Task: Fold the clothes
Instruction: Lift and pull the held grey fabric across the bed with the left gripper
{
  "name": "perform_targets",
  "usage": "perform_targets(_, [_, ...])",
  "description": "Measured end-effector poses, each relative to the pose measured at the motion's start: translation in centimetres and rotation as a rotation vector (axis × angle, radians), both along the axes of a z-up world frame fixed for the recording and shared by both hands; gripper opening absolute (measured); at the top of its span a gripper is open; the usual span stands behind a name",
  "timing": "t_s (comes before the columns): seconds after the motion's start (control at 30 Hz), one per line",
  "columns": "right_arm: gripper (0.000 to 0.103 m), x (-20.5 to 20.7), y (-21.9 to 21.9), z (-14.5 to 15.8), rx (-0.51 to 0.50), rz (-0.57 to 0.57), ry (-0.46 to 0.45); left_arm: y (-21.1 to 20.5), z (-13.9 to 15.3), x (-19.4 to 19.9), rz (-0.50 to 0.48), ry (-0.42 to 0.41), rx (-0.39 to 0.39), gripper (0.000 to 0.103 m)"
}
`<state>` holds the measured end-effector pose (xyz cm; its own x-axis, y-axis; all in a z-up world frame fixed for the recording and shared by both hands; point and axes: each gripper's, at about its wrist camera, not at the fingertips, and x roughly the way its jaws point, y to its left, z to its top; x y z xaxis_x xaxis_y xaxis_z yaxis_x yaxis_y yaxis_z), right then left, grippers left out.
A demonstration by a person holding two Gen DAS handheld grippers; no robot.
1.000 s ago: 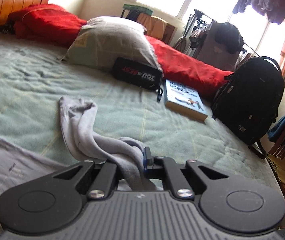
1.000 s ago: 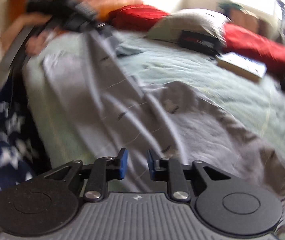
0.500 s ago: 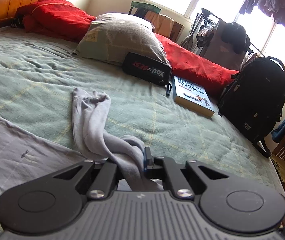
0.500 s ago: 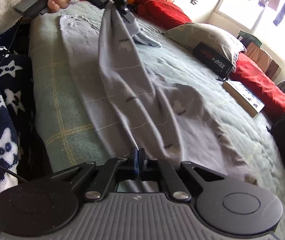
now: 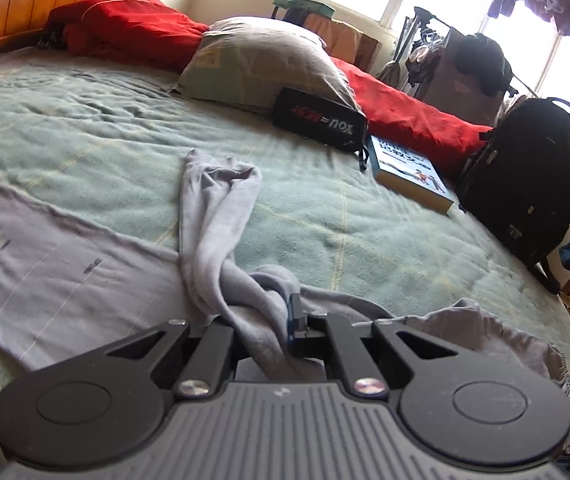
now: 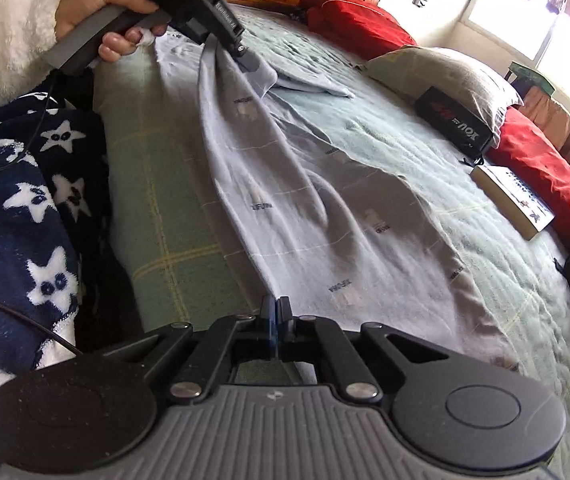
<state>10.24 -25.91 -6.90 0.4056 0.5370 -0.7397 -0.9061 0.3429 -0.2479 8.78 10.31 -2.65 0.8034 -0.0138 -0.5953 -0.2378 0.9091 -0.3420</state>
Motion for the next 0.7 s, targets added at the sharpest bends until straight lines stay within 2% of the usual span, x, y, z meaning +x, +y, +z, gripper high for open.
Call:
perform_targets(0.13, [0.003, 0.5, -0.1, -0.3, 0.014, -0.017, 0.046, 0.2, -0.5, -0.4, 0.003, -0.006, 0.008, 0.004])
perform_targets(0.3, [0.009, 1.6, -2.8, 0.2, 0.120, -0.163, 0.101, 0.7, -2.0, -0.6, 0.017, 0.037, 0.001, 0.004])
perform_targets(0.33, [0.015, 1.8, -3.4, 0.3, 0.142, -0.194, 0.112, 0.8, -2.3, -0.7, 0.017, 0.039, -0.001, 0.004])
perform_targets(0.37, [0.026, 2.0, -4.0, 0.4, 0.164, -0.224, 0.123, 0.9, -2.5, -0.7, 0.015, 0.043, -0.005, 0.004])
perform_targets(0.43, [0.038, 2.4, -5.1, 0.7, 0.208, -0.285, 0.144, 1.0, -3.0, -0.7, 0.012, 0.051, -0.012, 0.004])
perform_targets(0.47, [0.043, 2.9, -6.1, 0.7, 0.230, -0.346, 0.138, 1.1, -3.2, -0.6, 0.010, 0.054, -0.013, 0.004])
perform_targets(0.53, [0.045, 4.1, -8.1, -0.1, 0.240, -0.477, 0.113, 1.1, -3.6, -0.5, 0.005, 0.059, -0.013, 0.004])
perform_targets(0.7, [0.044, 5.8, -13.8, -2.9, 0.274, -0.711, 0.200, 1.2, -4.2, -0.8, 0.002, 0.048, -0.013, 0.005])
